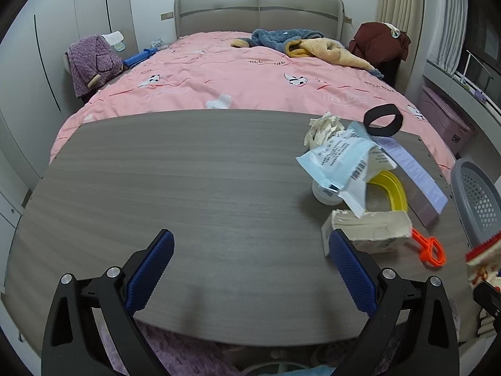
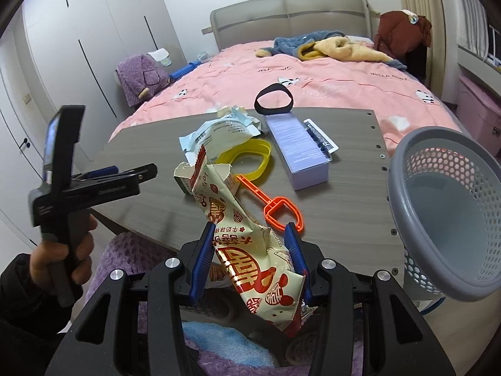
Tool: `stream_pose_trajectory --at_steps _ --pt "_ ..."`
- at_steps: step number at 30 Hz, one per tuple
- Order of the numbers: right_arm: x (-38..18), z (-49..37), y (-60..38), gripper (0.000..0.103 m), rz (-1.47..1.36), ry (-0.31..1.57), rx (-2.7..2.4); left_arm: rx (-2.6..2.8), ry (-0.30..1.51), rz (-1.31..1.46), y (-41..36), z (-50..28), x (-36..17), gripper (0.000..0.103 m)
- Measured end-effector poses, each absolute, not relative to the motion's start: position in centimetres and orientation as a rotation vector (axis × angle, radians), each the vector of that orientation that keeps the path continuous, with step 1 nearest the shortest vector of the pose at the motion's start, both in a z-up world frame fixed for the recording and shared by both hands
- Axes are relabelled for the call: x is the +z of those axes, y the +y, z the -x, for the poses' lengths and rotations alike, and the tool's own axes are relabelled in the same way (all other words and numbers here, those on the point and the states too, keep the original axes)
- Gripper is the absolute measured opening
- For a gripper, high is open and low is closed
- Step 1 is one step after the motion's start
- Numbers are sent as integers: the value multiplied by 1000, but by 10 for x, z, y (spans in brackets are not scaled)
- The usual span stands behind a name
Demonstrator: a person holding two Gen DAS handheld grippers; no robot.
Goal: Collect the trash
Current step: 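Lift the snack wrapper with the right gripper while the left gripper approaches the white milk carton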
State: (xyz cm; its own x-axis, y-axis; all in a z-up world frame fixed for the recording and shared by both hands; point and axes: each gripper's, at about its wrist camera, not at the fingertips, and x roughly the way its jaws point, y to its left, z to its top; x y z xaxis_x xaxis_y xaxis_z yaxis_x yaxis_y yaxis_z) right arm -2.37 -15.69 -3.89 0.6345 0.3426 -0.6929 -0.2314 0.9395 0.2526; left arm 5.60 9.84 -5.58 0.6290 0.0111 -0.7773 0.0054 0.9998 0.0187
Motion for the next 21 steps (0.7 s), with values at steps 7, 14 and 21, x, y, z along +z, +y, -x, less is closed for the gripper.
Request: stream_pose_trajectory --at_steps 7,14,21 --pt "-40 19 -154 44 -144 833 334 -33 906 -53 104 -93 -73 95" --pt "-41 11 -156 44 -154 850 317 -145 923 -113 100 -117 -84 95" --pt "-43 5 -160 44 -158 870 293 -193 909 -152 93 -119 -89 95"
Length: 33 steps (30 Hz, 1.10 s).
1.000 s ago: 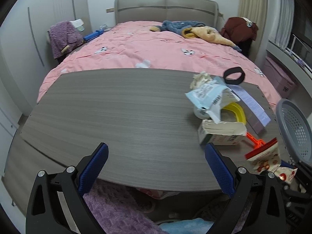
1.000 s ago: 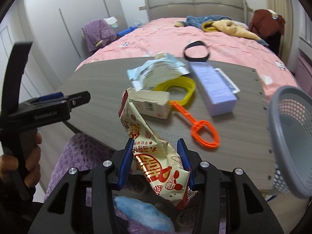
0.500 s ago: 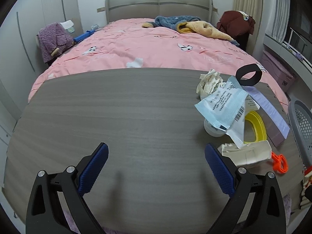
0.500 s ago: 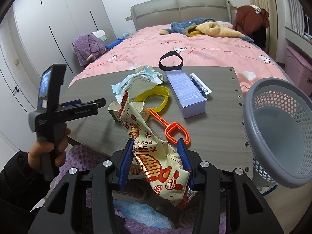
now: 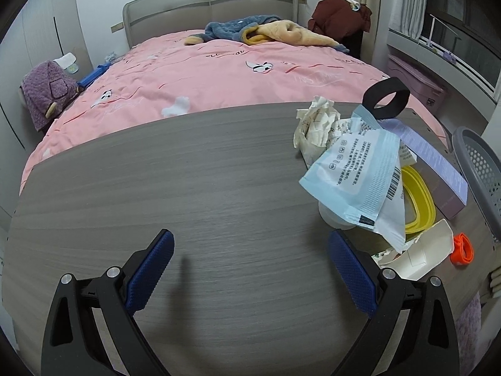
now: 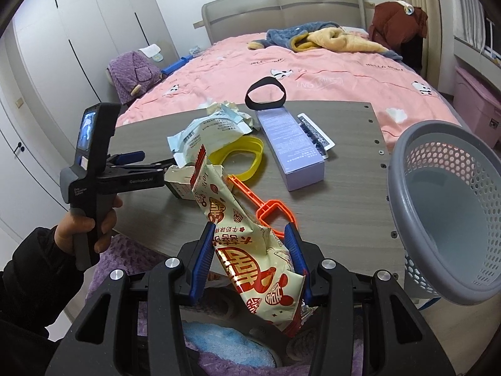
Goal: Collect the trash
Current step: 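Lift the snack wrapper with the right gripper while the left gripper approaches the white milk carton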
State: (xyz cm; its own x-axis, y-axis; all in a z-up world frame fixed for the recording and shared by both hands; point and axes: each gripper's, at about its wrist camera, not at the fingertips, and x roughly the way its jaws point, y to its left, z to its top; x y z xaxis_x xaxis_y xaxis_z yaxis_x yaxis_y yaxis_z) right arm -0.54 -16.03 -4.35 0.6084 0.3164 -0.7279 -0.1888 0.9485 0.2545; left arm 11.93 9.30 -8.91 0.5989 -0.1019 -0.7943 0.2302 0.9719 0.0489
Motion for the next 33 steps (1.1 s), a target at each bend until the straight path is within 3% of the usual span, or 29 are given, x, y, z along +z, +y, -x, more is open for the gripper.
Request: stream_pose_trajectory --at_steps 26,33 --pt "-31 30 -187 44 -213 814 255 -269 932 -153 50 -36 -81 95" --pt "-30 37 -195 44 -230 796 245 -239 895 -136 45 -22 -51 95"
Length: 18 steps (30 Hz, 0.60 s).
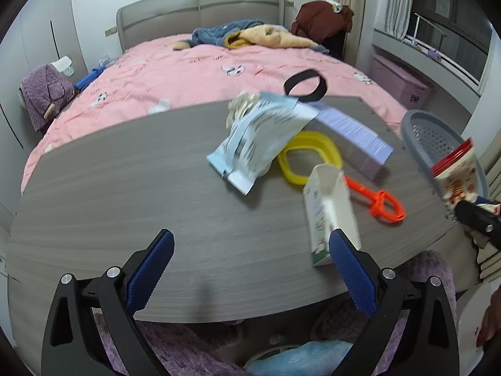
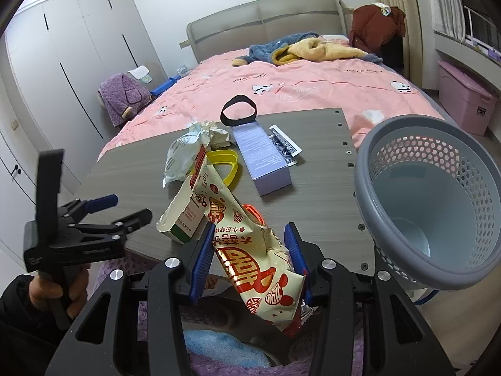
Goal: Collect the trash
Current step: 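Lift the snack wrapper with the right gripper while the left gripper approaches the white milk carton, then grasp the white milk carton with the left gripper while the right carries the wrapper to the basket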
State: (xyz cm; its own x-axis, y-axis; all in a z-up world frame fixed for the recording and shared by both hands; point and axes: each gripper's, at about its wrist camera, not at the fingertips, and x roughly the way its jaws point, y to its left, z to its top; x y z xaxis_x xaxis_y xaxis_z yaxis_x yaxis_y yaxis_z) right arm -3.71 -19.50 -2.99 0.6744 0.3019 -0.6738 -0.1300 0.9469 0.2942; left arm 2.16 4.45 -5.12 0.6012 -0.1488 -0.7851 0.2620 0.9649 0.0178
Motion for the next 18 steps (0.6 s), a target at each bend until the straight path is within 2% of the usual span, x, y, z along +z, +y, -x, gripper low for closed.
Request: stream_pose_trajectory --at_steps 4,16,18 --pt "-31 39 -202 44 -247 789 240 -261 880 -155 25 -20 -42 95" --pt "-36 41 -215 44 -281 788 220 -269 999 -205 -16 -44 -88 93" --pt "-37 40 -216 44 -284 790 219 -277 1005 -200 -17 -44 -89 81"
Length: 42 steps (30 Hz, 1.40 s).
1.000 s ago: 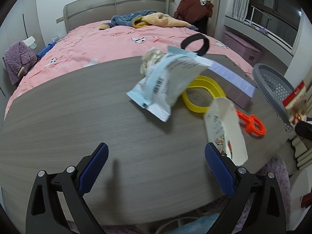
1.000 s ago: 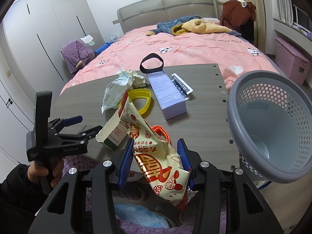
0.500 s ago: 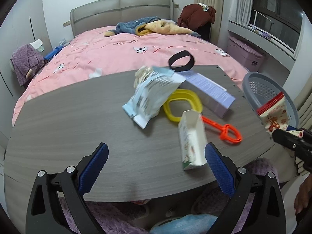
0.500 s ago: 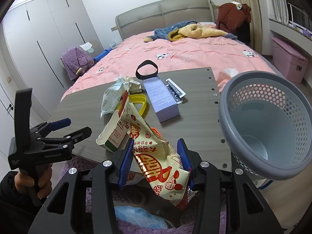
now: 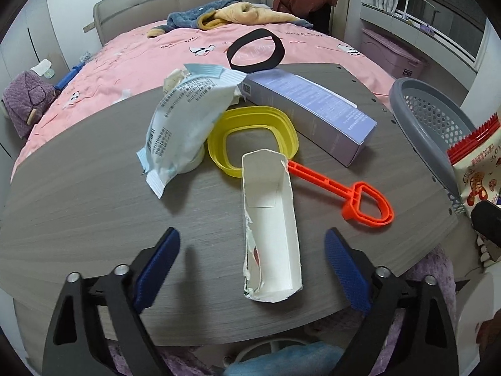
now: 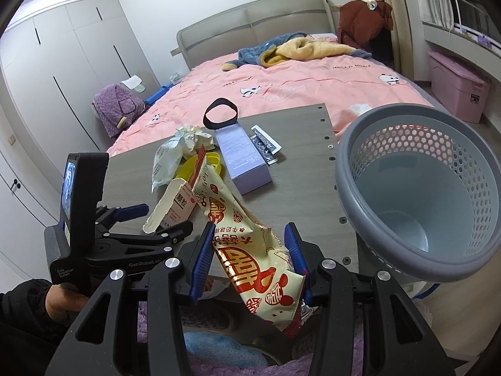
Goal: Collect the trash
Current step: 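Grasp the white milk carton with the left gripper while the right carries the wrapper to the basket, then open both grippers over the grey basket, dropping carton and wrapper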
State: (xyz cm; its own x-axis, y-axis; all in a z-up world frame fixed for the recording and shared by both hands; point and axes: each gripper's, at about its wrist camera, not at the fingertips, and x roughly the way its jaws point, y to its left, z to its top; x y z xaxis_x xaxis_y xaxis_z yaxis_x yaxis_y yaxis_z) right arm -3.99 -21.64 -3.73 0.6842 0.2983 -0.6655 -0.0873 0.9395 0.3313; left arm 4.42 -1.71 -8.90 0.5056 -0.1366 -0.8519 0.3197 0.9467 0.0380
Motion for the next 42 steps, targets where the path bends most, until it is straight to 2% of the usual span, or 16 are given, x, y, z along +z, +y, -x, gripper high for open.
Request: stream_pose_trajectory --at_steps 1,3,4,5,6,12,19,28,34,42 --pt "-38 39 -217 44 -287 792 220 -280 1011 -206 -18 -45 -90 75" --pt "-41 37 -217 44 -290 797 222 -296 1022 -192 -18 -47 -92 57" --pt "-42 37 -217 44 -290 801 223 -296 1021 -189 -18 -47 -91 53" --pt "-42 36 -217 44 -290 803 224 -298 1019 -189 -18 -47 -91 38" --pt "-43 35 -217 44 -291 804 225 -305 1022 -184 -18 -47 -90 28" --pt "-45 31 -221 44 -313 793 234 -302 1011 -164 -14 -38 -78 28" --pt "-37 33 -246 44 -336 754 217 -313 905 -176 -29 -26 -34 28" --pt "-21 36 -320 44 -347 705 38 -502 821 -247 -130 -33 -9 28" --pt "-25 35 -371 45 -374 708 -101 -609 817 -291 -206 -44 -15 28" --pt "-45 18 -398 45 -400 752 -152 -672 851 -321 -264 -64 -31 28"
